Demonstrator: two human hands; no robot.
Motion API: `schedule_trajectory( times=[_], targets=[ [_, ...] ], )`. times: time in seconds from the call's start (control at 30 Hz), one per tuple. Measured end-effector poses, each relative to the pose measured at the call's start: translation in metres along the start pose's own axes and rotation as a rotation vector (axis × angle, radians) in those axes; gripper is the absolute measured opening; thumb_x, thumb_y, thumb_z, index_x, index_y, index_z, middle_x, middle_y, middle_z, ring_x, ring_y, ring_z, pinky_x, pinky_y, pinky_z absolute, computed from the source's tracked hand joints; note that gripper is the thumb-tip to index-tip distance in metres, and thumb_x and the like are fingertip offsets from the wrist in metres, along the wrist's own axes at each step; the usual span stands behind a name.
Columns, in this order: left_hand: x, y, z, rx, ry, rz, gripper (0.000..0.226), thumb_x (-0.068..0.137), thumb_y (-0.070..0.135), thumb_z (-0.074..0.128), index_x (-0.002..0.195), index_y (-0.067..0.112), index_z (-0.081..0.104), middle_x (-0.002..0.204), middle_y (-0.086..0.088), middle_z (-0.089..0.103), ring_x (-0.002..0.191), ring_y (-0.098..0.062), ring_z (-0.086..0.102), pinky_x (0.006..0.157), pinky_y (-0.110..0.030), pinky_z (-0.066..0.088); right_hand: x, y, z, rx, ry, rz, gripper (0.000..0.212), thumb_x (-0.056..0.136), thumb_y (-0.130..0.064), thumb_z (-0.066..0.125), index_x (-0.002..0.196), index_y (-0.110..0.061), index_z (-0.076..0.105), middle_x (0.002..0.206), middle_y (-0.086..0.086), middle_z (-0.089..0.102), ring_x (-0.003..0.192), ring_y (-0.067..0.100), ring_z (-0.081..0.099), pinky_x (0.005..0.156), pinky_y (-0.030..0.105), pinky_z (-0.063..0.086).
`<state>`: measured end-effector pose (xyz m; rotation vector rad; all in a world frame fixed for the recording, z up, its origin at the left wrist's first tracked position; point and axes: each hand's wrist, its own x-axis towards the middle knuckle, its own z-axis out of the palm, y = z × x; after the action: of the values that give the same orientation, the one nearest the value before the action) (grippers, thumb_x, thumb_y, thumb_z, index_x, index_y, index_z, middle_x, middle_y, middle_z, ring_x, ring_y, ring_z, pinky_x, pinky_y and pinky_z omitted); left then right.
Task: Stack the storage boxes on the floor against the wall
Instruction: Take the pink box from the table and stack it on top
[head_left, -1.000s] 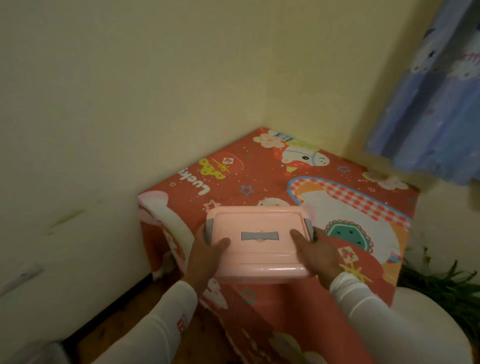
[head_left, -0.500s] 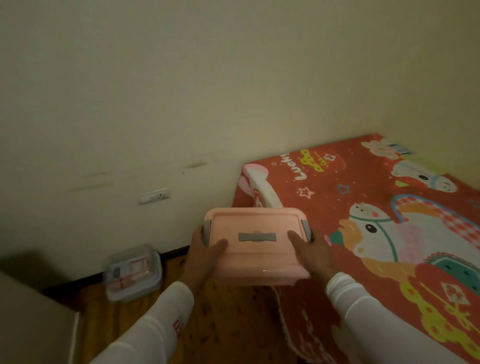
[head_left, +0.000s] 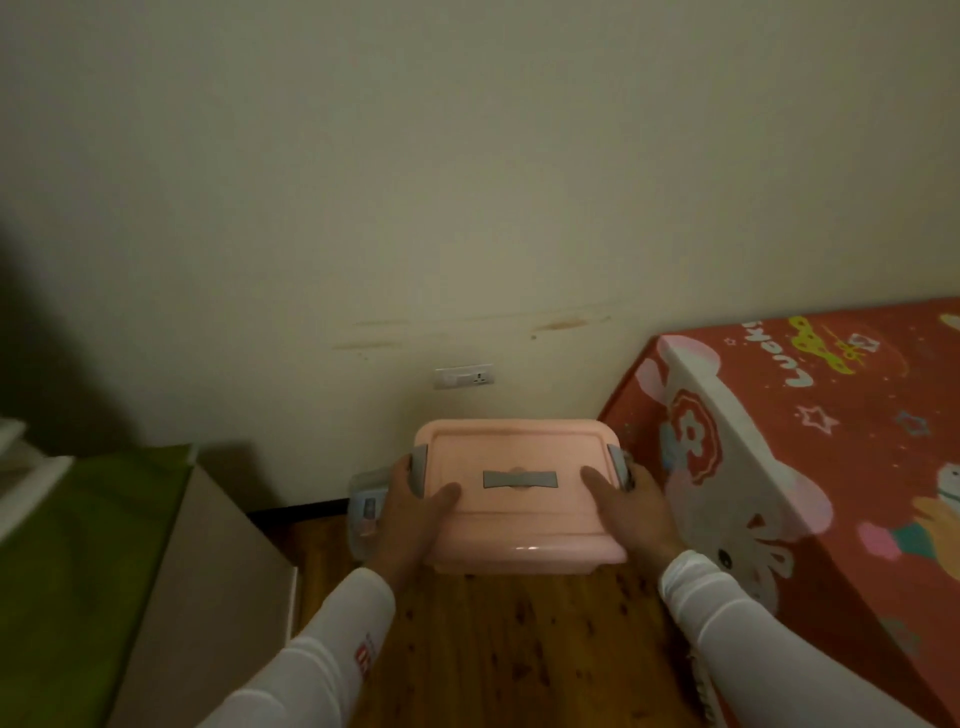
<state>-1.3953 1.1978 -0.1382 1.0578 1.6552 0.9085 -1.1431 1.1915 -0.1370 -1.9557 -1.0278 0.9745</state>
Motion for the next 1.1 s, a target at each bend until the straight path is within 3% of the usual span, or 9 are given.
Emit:
schedule_trajectory(
  times=[0.13,0.23,0.37,0.43,0.53,0.67,0.9,1.1],
  targets=[
    [0.029,-0.012,-0.051,0.031,0.027,-0.020,0.080,0.083,0.025,0.072,0.148,0.016,0.027,0.147,-0.012,0.039,0.128,-0.031,0.042,0.099,-0.040,0.038,-0.003,-0.023,0.056,0.010,-0.023,0.011,0.058,0.082,-0.047,0.068,0.129,-0.018,0.052,0.109,0.003,0.062,0.089,0.020,0.057,0.076,0.031,0.046],
    [0.050,-0.022,-0.076,-0.012,0.030,-0.052,0.079,0.084,0.020,0.072,0.148,0.014,0.026,0.147,-0.012,0.039,0.129,-0.031,0.042,0.095,-0.036,0.038,0.001,-0.039,0.090,0.001,-0.056,0.029,0.056,0.082,-0.050,0.066,0.129,-0.022,0.051,0.114,0.004,0.063,0.098,0.023,0.060,0.088,0.042,0.051],
    [0.076,-0.034,-0.095,-0.035,0.054,-0.132,0.082,0.084,0.023,0.071,0.150,0.015,0.023,0.147,-0.012,0.039,0.129,-0.033,0.042,0.090,-0.034,0.037,0.019,-0.051,0.124,-0.036,-0.086,0.038,0.059,0.082,-0.049,0.067,0.130,-0.020,0.050,0.110,0.001,0.060,0.094,0.021,0.059,0.082,0.040,0.052],
    [0.088,-0.039,-0.100,-0.051,0.061,-0.157,0.079,0.084,0.024,0.072,0.148,0.015,0.027,0.143,-0.011,0.044,0.122,-0.030,0.047,0.088,-0.035,0.039,0.030,-0.055,0.137,-0.047,-0.098,0.042,0.061,0.081,-0.050,0.067,0.132,-0.020,0.049,0.108,-0.001,0.058,0.092,0.020,0.057,0.078,0.039,0.052],
    [0.118,-0.049,-0.106,-0.068,0.098,-0.194,0.072,0.082,0.024,0.072,0.144,0.019,0.035,0.134,-0.008,0.051,0.107,-0.023,0.052,0.088,-0.037,0.044,0.063,-0.057,0.166,-0.074,-0.152,0.050,0.067,0.081,-0.051,0.067,0.135,-0.019,0.046,0.115,0.003,0.058,0.099,0.023,0.056,0.084,0.044,0.053],
    [0.158,-0.056,-0.108,-0.060,0.127,-0.241,0.073,0.080,0.026,0.074,0.143,0.024,0.036,0.126,-0.002,0.052,0.107,-0.025,0.053,0.092,-0.047,0.048,0.109,-0.059,0.199,-0.072,-0.241,0.047,0.070,0.081,-0.050,0.069,0.138,-0.018,0.042,0.120,0.002,0.056,0.102,0.023,0.055,0.082,0.041,0.051],
    [0.215,-0.088,-0.104,-0.090,0.184,-0.349,0.080,0.081,0.017,0.075,0.146,0.022,0.028,0.143,-0.007,0.042,0.124,-0.031,0.047,0.099,-0.053,0.045,0.169,-0.047,0.253,-0.089,-0.307,0.095,0.066,0.081,-0.042,0.073,0.135,-0.018,0.044,0.118,-0.002,0.052,0.100,0.017,0.051,0.078,0.034,0.046],
    [0.242,-0.133,-0.101,-0.063,0.167,-0.431,0.075,0.083,0.018,0.072,0.146,0.021,0.032,0.141,-0.006,0.047,0.123,-0.027,0.050,0.096,-0.044,0.046,0.182,-0.012,0.295,-0.139,-0.324,0.165,0.062,0.084,-0.044,0.069,0.136,-0.021,0.044,0.124,0.000,0.056,0.108,0.023,0.055,0.086,0.042,0.051]
  ],
)
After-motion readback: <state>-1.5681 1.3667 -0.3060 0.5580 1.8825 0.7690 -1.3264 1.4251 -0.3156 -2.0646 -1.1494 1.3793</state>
